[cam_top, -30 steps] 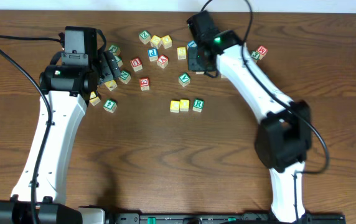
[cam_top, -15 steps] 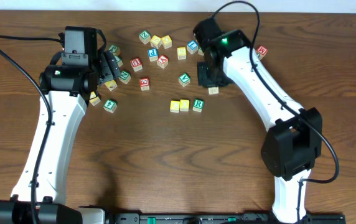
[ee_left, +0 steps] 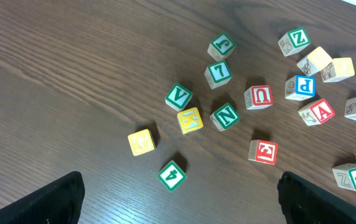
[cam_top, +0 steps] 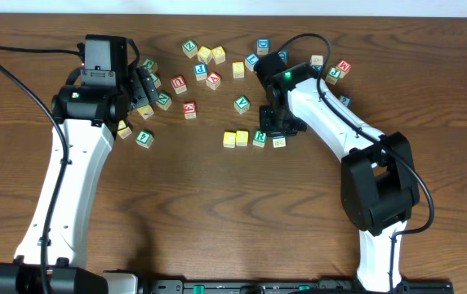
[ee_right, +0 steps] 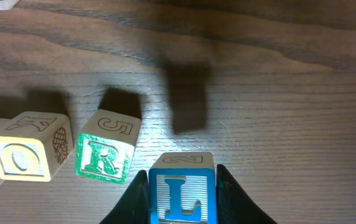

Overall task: Spell out CORL
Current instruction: 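Carry the blue L block with the right gripper right of the R block, then lower the L block beside the R block and open the right gripper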

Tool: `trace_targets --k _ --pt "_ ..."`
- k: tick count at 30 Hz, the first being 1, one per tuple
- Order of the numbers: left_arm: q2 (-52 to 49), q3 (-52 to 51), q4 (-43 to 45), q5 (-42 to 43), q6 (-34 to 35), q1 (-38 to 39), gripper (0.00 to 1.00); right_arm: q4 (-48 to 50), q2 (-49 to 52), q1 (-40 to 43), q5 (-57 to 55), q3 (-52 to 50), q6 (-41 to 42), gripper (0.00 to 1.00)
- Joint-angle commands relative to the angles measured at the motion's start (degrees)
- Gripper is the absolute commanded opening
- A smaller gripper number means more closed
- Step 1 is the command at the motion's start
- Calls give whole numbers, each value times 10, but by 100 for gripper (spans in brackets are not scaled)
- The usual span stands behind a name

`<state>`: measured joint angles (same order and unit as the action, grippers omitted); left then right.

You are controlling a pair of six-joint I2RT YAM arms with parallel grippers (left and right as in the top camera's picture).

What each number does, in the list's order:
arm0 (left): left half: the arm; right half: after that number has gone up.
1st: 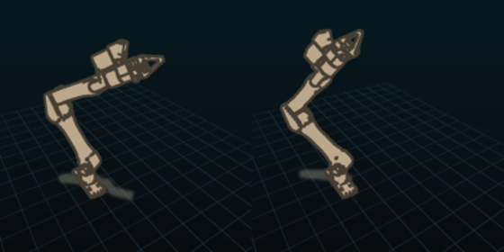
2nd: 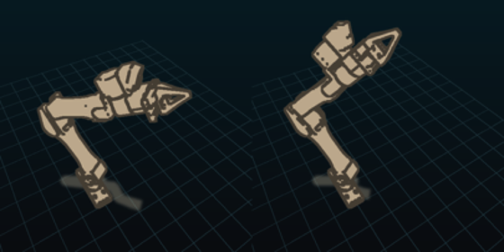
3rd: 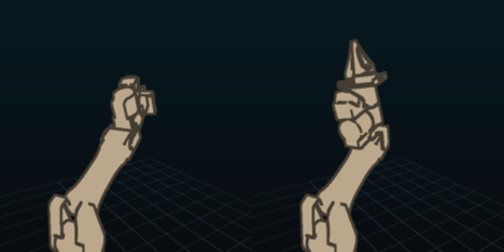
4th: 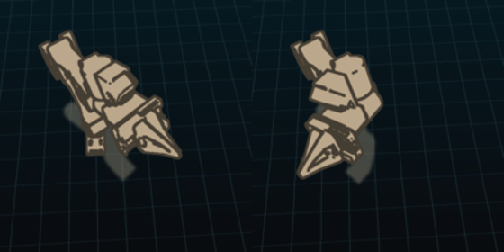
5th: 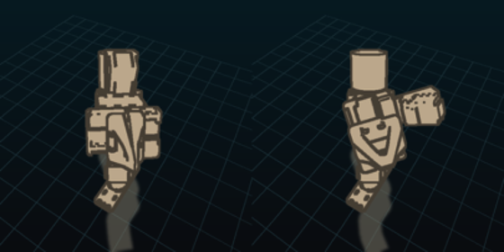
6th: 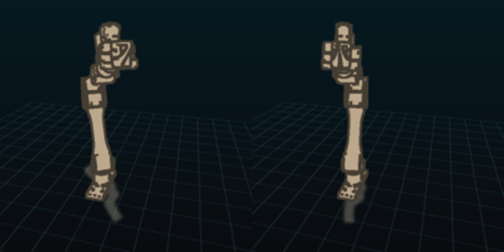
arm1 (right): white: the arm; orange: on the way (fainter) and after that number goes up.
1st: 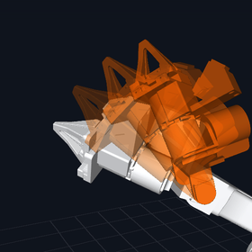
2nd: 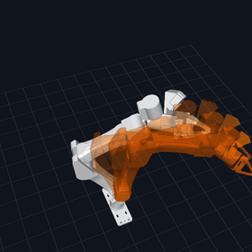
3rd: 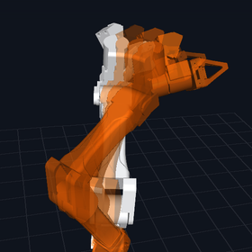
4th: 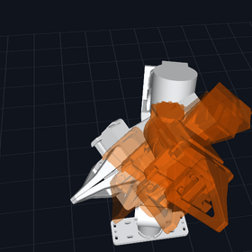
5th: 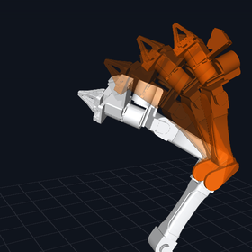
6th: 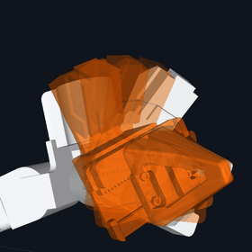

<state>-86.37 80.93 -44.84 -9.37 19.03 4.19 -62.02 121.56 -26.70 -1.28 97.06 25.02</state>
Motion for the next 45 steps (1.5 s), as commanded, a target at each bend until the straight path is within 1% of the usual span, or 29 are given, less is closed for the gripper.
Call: trace_targets --k 1,8,14,19,27,30,35,45 --pt "2 3 -1 -3 -6 -2 98 1 5 2 2 -4 7 17" --pt "2 3 -1 -3 -6 -2 98 17 5 -8 2 -15 12 16" --pt "2 3 -1 -3 -6 -2 98 56 5 -8 4 -41 13 16" --pt "2 3 -1 -3 -6 -2 98 83 5 -17 4 -43 13 16" --pt "2 3 -1 -3 -6 -2 98 93 5 -22 10 -43 13 17" --pt "2 3 -1 -3 -6 -2 97 95 5 -23 10 -44 13 18" --pt "2 3 -1 -3 -6 -2 98 104 5 -27 10 -44 13 24" --pt "2 3 -1 -3 -6 -2 98 96 5 -26 9 -44 13 31"
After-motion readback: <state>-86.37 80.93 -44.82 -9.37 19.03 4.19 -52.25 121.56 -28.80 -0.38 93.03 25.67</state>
